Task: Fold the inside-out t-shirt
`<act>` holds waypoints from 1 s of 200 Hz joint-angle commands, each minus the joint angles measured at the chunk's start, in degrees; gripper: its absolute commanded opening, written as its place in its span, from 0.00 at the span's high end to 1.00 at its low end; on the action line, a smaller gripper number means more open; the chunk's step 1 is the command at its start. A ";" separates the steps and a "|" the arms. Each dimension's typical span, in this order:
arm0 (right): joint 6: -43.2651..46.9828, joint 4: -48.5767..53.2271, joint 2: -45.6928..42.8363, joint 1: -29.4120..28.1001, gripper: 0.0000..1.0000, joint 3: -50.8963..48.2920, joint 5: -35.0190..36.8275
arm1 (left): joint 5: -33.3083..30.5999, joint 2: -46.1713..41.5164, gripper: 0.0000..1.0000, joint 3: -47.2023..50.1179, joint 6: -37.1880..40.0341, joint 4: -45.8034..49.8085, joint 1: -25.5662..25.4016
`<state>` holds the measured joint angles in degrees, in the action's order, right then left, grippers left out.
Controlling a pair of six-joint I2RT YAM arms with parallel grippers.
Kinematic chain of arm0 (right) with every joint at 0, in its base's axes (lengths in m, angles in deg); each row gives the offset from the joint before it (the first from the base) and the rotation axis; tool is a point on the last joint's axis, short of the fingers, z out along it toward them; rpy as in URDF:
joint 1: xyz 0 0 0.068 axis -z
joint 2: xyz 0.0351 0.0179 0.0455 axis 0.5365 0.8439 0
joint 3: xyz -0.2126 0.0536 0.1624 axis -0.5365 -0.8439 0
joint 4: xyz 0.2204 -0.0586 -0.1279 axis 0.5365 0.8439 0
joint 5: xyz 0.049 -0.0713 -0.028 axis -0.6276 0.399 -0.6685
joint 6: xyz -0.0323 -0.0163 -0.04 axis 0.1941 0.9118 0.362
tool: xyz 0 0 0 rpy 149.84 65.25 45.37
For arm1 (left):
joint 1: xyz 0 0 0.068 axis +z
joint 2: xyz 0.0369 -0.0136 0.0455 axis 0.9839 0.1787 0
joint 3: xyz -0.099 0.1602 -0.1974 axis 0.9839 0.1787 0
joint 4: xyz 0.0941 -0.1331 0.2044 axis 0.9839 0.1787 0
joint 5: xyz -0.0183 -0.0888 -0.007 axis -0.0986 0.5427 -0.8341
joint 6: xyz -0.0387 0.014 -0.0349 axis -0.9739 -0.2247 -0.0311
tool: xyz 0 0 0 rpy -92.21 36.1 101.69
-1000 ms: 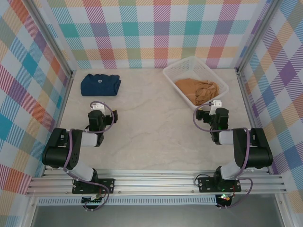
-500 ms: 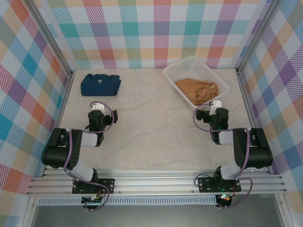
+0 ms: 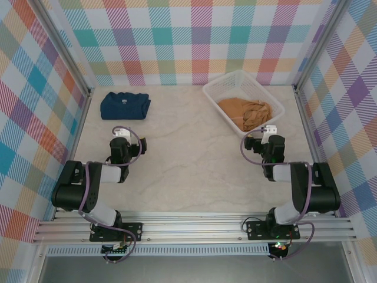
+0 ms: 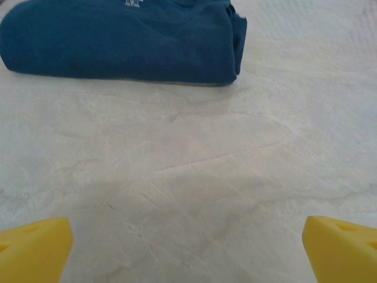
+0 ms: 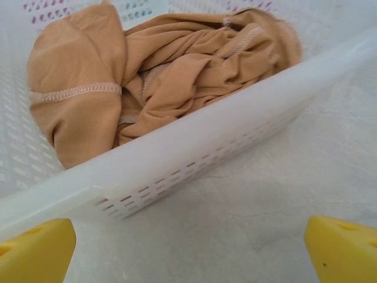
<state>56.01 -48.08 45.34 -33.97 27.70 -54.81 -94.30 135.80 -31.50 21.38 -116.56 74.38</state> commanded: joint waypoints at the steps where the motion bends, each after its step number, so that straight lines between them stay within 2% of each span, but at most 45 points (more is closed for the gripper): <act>1: -5.83 5.53 -11.45 -0.15 0.00 -1.64 8.57 | -2.15 -8.18 0.00 -3.15 -1.33 9.80 0.76; 11: -8.80 7.98 -18.21 -0.15 0.00 -3.20 12.54 | -6.28 -12.05 0.00 -4.55 -4.69 15.81 0.84; 28: -14.71 17.10 -31.03 -0.17 0.00 -4.49 18.66 | -12.92 -18.55 0.00 -7.86 -15.51 26.93 0.84; 39: -13.71 19.78 -36.82 -0.25 0.02 -3.49 13.27 | -7.21 -21.25 0.00 -8.94 -17.49 29.57 0.80; 49: -11.54 23.11 -37.13 -2.04 0.03 0.32 7.68 | 0.57 -22.21 0.00 -9.12 -19.71 27.86 0.63; 61: -7.58 32.10 -30.94 -6.09 0.01 9.16 4.37 | 6.28 -21.20 0.00 -9.98 -23.24 25.08 -0.33; 81: -0.05 44.08 -16.72 -12.64 0.00 22.81 4.95 | 8.41 -17.14 0.01 -15.03 -23.59 27.34 -4.09; 110: 4.98 52.95 -1.23 -12.80 0.00 37.23 -5.75 | 8.82 -11.62 0.02 -23.01 -18.75 34.51 -9.31; 125: 5.41 59.56 7.51 -13.10 0.02 45.65 -8.45 | 8.13 -9.45 0.03 -25.30 -18.82 36.78 -10.47; 153: 5.05 65.01 18.76 -14.88 0.08 54.46 -5.95 | 7.93 -7.74 0.03 -26.54 -18.95 38.07 -11.42; 163: 4.26 66.12 21.79 -14.95 0.15 56.90 -5.71 | 7.64 -7.45 0.03 -26.87 -18.85 38.44 -11.63; 180: 3.13 68.63 26.12 -14.88 0.34 60.78 -4.31 | 7.16 -6.71 0.03 -27.45 -18.77 39.34 -11.73; 200: 1.57 70.03 27.42 -14.79 0.50 62.15 -1.89 | 6.45 -6.27 0.02 -27.99 -18.67 40.48 -11.73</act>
<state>59.39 16.31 72.29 -48.72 86.82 -58.83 -86.82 128.78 -57.16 2.01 -78.68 63.06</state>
